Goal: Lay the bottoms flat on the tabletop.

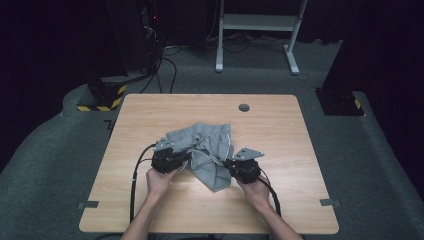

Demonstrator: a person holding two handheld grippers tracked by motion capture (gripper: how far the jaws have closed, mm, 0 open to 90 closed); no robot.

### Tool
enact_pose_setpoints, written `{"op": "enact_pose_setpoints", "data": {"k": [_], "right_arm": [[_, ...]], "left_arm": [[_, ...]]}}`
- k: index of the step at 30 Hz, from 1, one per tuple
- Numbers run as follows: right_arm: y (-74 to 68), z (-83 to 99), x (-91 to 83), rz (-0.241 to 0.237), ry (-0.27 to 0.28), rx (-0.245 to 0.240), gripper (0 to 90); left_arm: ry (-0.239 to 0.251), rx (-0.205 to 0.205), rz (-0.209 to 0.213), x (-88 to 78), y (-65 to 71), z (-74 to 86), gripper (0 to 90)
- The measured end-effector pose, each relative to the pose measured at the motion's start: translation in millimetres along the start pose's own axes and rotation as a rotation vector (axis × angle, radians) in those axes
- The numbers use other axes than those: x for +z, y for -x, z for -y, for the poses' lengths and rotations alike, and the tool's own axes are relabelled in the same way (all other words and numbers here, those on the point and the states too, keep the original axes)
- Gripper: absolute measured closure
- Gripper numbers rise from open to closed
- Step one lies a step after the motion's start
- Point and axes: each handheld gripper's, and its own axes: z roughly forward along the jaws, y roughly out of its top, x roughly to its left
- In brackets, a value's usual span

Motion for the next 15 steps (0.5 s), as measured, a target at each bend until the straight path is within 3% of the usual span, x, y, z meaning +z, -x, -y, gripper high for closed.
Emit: {"op": "enact_pose_setpoints", "data": {"k": [8, 15], "right_arm": [[17.8, 1.1, -3.9, 0.045, -0.006, 0.038, 83.3], [31.8, 7.7, -5.2, 0.068, -0.026, 0.083, 83.1]], "left_arm": [[0.003, 0.005, -0.031, -16.5, -9.6, 4.0, 80.6], [-0.022, -0.013, -0.065, -26.0, -21.3, 20.9, 80.4]]}}
